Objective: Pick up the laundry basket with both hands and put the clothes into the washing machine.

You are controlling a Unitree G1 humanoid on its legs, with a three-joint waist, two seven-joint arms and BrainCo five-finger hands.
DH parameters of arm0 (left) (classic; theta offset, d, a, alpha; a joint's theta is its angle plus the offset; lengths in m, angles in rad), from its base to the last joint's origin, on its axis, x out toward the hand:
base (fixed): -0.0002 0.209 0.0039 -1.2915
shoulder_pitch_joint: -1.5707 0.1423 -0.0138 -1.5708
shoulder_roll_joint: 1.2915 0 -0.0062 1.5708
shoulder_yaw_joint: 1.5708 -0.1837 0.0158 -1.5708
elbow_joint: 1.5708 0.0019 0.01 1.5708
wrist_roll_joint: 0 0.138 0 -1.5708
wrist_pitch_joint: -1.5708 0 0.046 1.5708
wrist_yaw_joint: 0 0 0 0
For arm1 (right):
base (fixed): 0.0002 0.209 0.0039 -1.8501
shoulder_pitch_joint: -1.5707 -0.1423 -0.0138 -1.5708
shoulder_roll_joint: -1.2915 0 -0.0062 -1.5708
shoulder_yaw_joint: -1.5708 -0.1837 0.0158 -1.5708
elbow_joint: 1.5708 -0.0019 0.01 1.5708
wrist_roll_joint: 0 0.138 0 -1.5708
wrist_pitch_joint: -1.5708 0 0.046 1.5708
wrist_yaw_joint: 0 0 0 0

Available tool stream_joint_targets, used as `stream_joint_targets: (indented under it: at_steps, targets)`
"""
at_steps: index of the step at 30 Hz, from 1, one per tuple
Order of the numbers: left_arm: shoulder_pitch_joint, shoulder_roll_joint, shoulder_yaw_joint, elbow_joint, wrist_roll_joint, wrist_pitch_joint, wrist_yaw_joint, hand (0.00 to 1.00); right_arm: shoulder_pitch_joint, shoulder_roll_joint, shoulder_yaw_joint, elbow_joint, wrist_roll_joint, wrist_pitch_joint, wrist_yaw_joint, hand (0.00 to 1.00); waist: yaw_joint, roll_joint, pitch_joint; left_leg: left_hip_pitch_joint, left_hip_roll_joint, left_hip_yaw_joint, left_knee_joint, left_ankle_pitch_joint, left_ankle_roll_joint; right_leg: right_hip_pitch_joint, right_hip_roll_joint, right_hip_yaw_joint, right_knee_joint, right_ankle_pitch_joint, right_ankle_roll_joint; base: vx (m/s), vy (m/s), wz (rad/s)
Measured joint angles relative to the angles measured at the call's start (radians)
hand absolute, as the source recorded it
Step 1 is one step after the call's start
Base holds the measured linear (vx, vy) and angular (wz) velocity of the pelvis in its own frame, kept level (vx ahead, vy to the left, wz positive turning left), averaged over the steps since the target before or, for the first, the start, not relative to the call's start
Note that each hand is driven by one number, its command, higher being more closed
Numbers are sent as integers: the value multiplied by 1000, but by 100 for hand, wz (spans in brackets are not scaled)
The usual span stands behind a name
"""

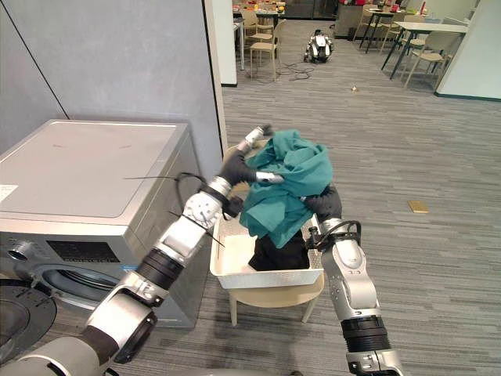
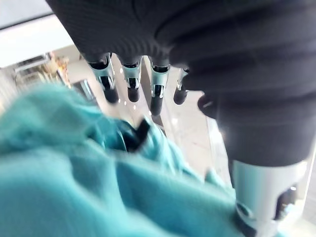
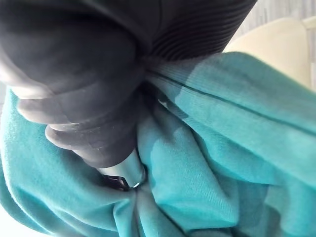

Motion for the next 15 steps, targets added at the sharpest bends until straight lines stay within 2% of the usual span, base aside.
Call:
stream_joint_targets:
  at_steps: [6,15]
  targets:
    - [32,50,197,-86,-37,-2,54,0,25,4,-74,0,-1,-2,-1,100,4,5,4,0,-1,-1,0,0,0,0,-1,-3,1,-1,2,0,0,0]
    - [87,55,260,-116,-96,-2,67,0,51,5,-74,0,-2,-1,0,100,2,32,20,-1,-1,0,0,-1,-1,0,-1,-4,1,-2,2,0,0,0]
